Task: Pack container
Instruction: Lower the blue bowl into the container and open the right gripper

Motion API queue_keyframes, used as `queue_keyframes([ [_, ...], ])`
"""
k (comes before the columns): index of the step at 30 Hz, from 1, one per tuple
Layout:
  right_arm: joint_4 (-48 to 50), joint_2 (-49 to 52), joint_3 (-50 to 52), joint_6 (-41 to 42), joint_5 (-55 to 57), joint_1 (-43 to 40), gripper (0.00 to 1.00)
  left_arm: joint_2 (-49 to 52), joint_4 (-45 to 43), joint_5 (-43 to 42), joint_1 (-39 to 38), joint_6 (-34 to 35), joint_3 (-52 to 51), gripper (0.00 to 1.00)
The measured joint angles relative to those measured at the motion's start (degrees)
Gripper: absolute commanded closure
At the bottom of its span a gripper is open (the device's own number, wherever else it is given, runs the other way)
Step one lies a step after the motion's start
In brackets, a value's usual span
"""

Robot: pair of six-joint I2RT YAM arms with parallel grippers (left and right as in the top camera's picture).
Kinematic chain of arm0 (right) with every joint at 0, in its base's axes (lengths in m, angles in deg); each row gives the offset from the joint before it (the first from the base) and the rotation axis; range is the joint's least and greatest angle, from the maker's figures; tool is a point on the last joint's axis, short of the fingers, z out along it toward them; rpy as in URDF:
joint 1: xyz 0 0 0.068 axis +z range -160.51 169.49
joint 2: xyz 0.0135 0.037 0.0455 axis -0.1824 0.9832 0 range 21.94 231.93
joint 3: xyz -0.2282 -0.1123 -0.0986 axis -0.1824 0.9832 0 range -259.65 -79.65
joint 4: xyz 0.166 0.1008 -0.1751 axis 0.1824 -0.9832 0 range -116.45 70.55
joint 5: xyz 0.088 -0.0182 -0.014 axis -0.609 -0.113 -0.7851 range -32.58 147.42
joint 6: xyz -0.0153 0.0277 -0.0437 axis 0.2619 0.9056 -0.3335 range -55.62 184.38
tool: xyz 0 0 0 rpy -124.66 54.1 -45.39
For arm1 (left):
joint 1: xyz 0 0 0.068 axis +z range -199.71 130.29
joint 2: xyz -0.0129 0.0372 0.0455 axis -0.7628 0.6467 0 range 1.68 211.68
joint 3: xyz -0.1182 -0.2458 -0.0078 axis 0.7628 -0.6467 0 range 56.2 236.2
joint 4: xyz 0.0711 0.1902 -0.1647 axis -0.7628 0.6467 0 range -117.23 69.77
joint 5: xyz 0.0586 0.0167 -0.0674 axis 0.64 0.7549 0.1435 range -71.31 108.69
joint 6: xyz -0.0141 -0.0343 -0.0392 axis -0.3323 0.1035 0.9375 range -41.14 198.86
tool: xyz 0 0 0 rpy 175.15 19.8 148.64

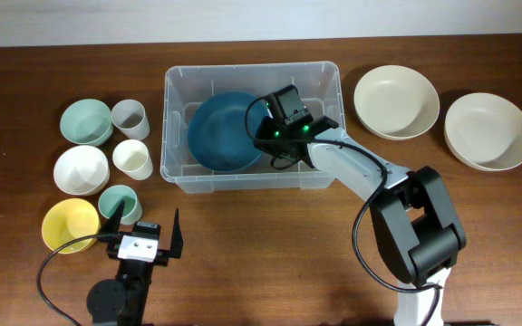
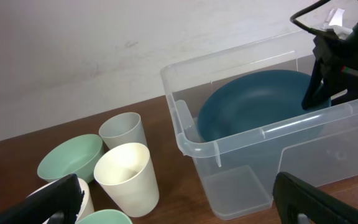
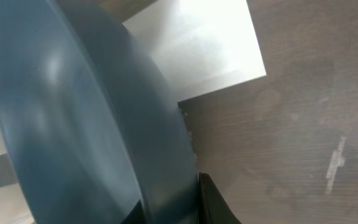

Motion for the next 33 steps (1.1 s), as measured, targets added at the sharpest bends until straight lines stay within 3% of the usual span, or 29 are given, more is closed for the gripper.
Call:
queue_keyframes([
  [14, -0.15, 0.0, 0.0, 0.04, -1.14, 0.04, 0.88, 0.0, 0.0, 0.0, 0.0, 0.0, 0.0, 0.0],
  [24, -0.15, 0.02, 0.0, 0.07, -3.28, 0.04, 0.83, 0.0, 0.0, 0.0, 0.0, 0.0, 0.0, 0.0],
  [28, -0.39, 0.02, 0.0, 0.33, -4.2, 0.07, 0.65, 0.0, 0.0, 0.0, 0.0, 0.0, -0.02, 0.0],
  [31, -1.05, 0.02, 0.0, 0.33, -4.63, 0.11, 0.39, 0.0, 0.0, 0.0, 0.0, 0.0, 0.0, 0.0],
  [33, -1.4, 0.02, 0.0, -0.2, -4.96, 0.17, 0.31, 0.0, 0.0, 0.02, 0.0, 0.0, 0.0, 0.0],
])
